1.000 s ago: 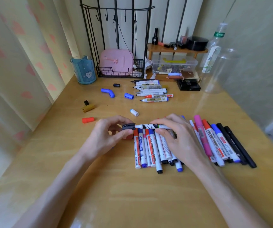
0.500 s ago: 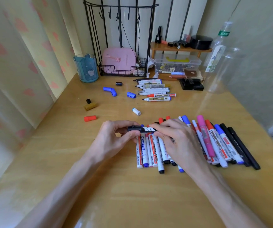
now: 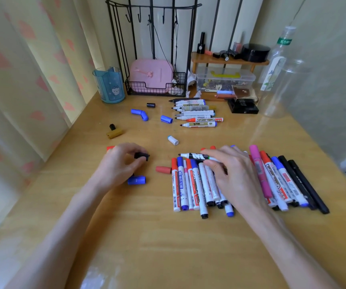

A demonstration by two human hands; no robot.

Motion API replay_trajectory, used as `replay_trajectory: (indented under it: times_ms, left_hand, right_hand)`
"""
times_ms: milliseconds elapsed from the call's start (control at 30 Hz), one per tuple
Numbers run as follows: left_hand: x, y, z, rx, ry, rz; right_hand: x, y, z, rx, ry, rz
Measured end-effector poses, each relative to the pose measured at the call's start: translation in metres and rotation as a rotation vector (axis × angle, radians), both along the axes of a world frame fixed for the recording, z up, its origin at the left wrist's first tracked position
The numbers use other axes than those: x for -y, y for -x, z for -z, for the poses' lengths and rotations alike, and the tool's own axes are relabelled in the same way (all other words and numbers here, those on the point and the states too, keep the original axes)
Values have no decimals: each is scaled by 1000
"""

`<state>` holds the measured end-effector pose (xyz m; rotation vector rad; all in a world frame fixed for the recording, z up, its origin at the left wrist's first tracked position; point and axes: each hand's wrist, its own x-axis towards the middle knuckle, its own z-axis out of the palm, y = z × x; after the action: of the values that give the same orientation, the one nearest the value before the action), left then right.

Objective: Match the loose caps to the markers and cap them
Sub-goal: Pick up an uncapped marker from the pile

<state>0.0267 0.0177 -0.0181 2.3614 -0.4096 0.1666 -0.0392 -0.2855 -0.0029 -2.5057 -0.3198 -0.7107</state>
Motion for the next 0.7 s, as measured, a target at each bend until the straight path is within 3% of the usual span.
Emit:
replay_trajectory:
  times_ms: [200, 333, 500, 633, 700]
  left_hand:
    - [-13, 1, -12, -73, -20, 101]
    - [-47, 6, -34, -262, -96, 148]
    - [-54, 6, -29, -355, -139, 146]
    - [-46, 6, -24, -319, -223, 110]
    - [-41, 7, -27, -250, -153, 88]
  right_hand:
    - [-2, 0, 4, -36, 10, -37]
    - [-3, 1, 3, -50, 11, -35]
    - [-4, 0, 3, -62, 11, -35]
    - [-5, 0, 5, -59, 22, -52]
    - [-6, 0, 5, -50, 15, -58]
